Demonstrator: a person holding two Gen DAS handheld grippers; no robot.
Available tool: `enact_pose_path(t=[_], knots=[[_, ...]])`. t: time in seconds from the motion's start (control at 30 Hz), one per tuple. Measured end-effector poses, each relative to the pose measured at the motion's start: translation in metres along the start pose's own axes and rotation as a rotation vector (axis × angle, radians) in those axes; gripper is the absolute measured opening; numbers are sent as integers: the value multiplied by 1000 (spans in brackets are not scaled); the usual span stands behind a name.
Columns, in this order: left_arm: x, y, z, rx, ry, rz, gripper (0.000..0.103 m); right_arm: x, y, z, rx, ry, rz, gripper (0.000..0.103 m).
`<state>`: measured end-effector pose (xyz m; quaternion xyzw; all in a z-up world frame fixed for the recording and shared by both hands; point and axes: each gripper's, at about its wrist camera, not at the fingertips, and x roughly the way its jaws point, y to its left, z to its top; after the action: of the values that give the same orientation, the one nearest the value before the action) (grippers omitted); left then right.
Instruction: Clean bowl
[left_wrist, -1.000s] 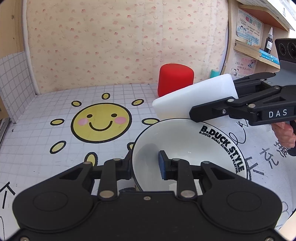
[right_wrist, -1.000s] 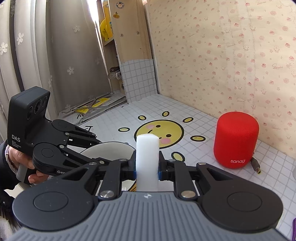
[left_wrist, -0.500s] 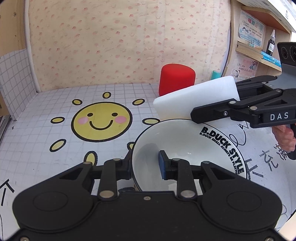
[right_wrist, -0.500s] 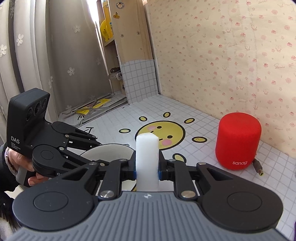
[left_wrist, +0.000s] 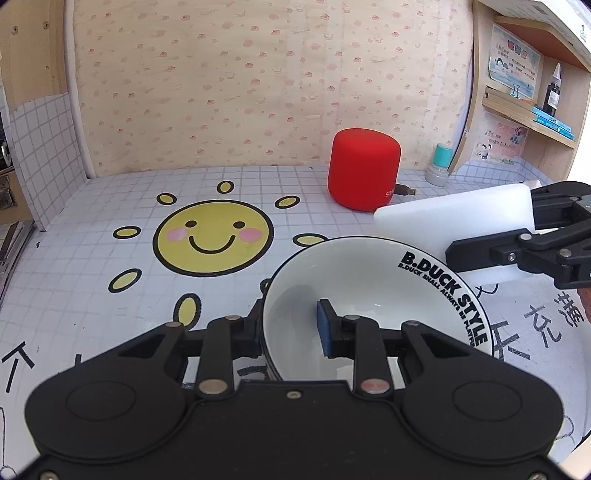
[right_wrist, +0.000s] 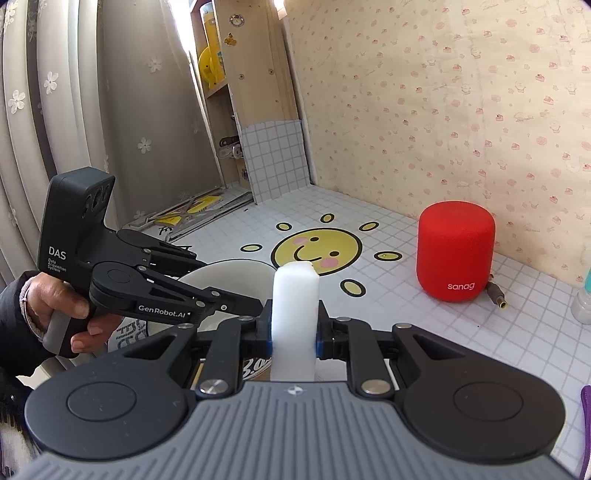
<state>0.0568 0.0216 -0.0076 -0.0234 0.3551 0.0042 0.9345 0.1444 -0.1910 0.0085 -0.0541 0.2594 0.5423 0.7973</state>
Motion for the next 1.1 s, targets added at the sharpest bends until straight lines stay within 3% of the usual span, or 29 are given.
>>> enact_pose_path(t=[0.33, 0.53, 0.63, 0.8, 0.87, 0.97, 1.03, 1.1], knots=[[-5, -11, -6, -1, -7, 48, 29, -7, -3, -5, 14, -15, -5, 21], [-5, -4, -2, 31, -2, 14, 30, -4, -4, -5, 17, -17, -5, 21], [-7, -3, 1, 82, -20, 29, 40, -4, -4, -5, 18, -16, -5, 21], [-4, -1, 7, 116, -36, 49, 66, -2, -4, -4, 19, -13, -5, 21], [-3, 1, 9, 124, -38, 37, 68, 0, -4, -3, 18, -11, -5, 21], [0, 2, 12, 136, -33, 3, 68, 2, -5, -2, 21, -8, -4, 21], [4, 4, 13, 139, -17, -43, 60, 4, -6, 0, 22, -6, -2, 21], [7, 6, 14, 131, 5, -104, 43, 6, -6, 2, 18, -2, -3, 21]])
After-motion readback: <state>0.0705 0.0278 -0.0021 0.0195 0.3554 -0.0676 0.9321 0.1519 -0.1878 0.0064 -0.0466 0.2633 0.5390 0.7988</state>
